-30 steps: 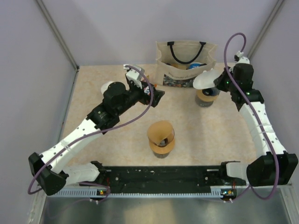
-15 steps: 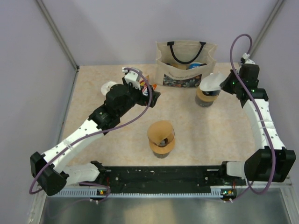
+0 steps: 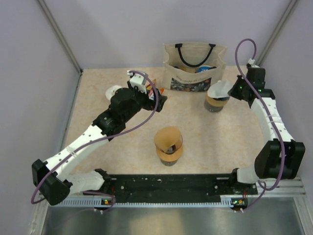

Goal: Place the coffee filter in the dripper

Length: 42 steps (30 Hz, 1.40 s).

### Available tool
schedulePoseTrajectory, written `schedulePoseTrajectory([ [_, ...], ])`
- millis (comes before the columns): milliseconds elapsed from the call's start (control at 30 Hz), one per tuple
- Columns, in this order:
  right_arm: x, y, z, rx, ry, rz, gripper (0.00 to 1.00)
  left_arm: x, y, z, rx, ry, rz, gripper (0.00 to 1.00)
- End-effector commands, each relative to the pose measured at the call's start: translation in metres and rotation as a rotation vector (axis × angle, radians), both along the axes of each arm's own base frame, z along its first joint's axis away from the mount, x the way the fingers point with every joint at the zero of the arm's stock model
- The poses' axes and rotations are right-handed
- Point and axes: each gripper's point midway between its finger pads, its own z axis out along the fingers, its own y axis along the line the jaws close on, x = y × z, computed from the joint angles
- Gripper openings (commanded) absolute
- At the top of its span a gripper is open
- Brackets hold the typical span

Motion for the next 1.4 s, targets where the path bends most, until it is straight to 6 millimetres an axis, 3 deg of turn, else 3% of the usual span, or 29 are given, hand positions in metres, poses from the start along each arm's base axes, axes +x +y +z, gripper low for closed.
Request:
schedulePoseTrajectory([
  [0,0.022,-0.003,0.023,-0.016,-0.083,0.021,0.00,0.006,0.001,0.005,-0.022,-0.015,0.018,0.99],
  [267,0.036,-0.002,0.003,-0.021,-0.035,0.055,0.00,0.009,0.000,0.001,-0.014,-0.004,0.020,0.99],
  [733,0.031,-0.014,0.000,-0.067,-0.003,0.002,0.03,0.013,-0.002,-0.002,-0.006,0.006,0.019,0.99],
  [1000,0.031,-0.010,0.011,-0.069,-0.021,0.037,0.24,0.012,-0.003,-0.002,-0.005,0.009,0.012,0.99],
  [1267,0.024,-0.014,0.037,-0.097,-0.076,0.021,0.45,0.011,-0.003,-0.001,-0.004,0.012,0.006,0.99],
  [1367,0.019,-0.018,0.045,-0.122,-0.091,0.009,0.48,0.010,-0.004,0.001,-0.008,0.008,0.000,0.99],
])
